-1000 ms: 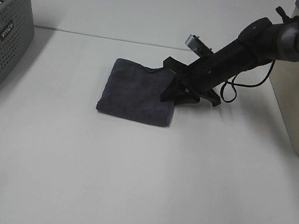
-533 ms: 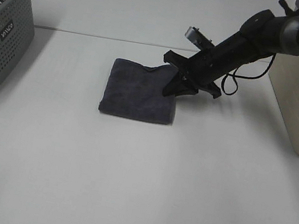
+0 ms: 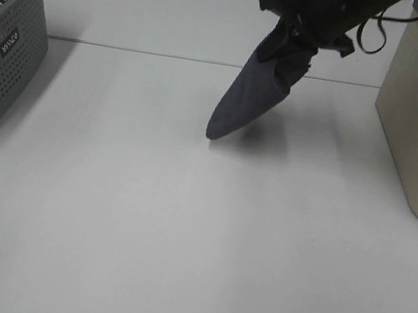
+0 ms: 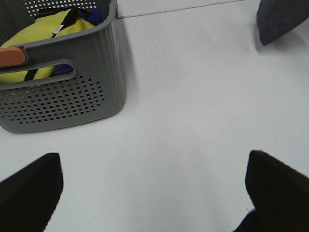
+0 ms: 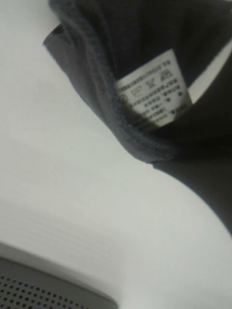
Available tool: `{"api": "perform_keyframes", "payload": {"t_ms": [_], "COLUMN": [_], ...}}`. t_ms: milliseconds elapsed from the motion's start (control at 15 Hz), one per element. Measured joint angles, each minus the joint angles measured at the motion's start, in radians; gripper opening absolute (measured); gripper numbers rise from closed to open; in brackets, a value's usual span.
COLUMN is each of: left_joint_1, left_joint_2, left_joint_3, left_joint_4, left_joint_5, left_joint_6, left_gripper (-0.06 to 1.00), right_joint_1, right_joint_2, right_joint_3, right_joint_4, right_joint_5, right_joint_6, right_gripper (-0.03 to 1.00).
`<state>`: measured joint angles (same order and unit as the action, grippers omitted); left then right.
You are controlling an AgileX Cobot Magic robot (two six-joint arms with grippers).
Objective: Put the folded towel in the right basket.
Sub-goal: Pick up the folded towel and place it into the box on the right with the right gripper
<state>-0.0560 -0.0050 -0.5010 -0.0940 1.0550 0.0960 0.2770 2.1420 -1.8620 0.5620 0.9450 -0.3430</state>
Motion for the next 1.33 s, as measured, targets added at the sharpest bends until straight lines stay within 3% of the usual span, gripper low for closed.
{"api": "perform_keyframes", "payload": {"t_ms": [333,533,600,800,1067,1333], "left_joint_1": [0.000,0.000,0.000,0.000,0.000,0.000], "left_joint_2": [0.000,0.000,0.000,0.000,0.000,0.000], "left_joint_3": [0.000,0.000,0.000,0.000,0.000,0.000], "left_joint_4": [0.000,0.000,0.000,0.000,0.000,0.000], "left_joint_5": [0.000,0.000,0.000,0.000,0.000,0.000], "left_joint_6": [0.000,0.000,0.000,0.000,0.000,0.000], "left_gripper": [0.98,0.98,0.98,0.98,0.98,0.98], "right_joint_1": [-0.078,-0.244,-0.388,-0.538,-0.565,-0.565], "right_joint_2": [-0.206,-0.321,-0.384,-0.404,-0.358,-0.241], "right_joint_3": [0.000,0.000,0.000,0.000,0.000,0.000], "right_joint_4": [-0.067,-0.067,-0.065,-0.079,-0.223,-0.262], "right_joint_5": [0.022,0.027,0.026,0.035,0.075,0.121], "right_joint_6": [0.046,0.048,0.053,0.056,0.069,0.071], "right_gripper": [0.01,0.01,0.01,0.01,0.01,0.01]}}
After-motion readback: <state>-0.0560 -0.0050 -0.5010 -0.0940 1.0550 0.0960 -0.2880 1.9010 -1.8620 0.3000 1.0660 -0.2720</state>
